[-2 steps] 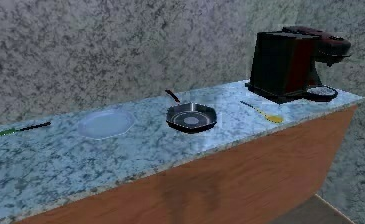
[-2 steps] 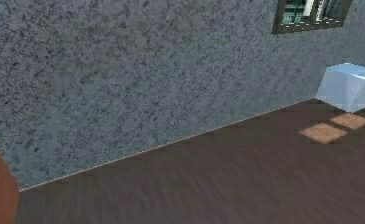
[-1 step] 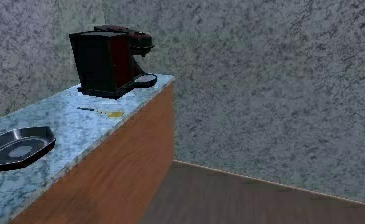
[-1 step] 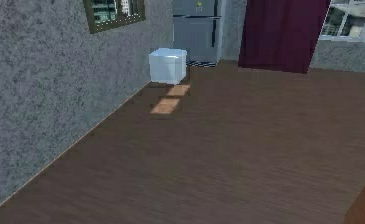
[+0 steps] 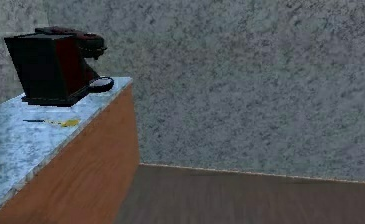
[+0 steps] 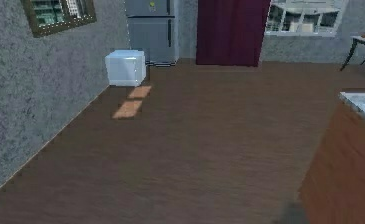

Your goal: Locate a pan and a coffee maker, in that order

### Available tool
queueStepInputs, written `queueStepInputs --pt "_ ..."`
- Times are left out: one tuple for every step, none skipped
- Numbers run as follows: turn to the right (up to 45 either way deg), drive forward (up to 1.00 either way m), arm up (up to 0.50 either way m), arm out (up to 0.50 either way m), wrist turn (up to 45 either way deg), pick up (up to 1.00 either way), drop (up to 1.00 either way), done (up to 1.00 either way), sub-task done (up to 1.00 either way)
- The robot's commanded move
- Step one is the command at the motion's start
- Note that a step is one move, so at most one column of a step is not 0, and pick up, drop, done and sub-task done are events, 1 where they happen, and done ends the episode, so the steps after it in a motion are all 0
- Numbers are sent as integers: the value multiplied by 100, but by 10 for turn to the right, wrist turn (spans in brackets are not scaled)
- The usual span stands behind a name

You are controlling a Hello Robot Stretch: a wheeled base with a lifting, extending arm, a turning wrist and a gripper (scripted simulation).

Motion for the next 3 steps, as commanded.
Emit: queueStepInputs --pt "0 60 0 0 0 0 0 0 0" --pt "-450 0 0 0 0 0 0 0 0" --pt "0 0 0 0 0 0 0 100 0"
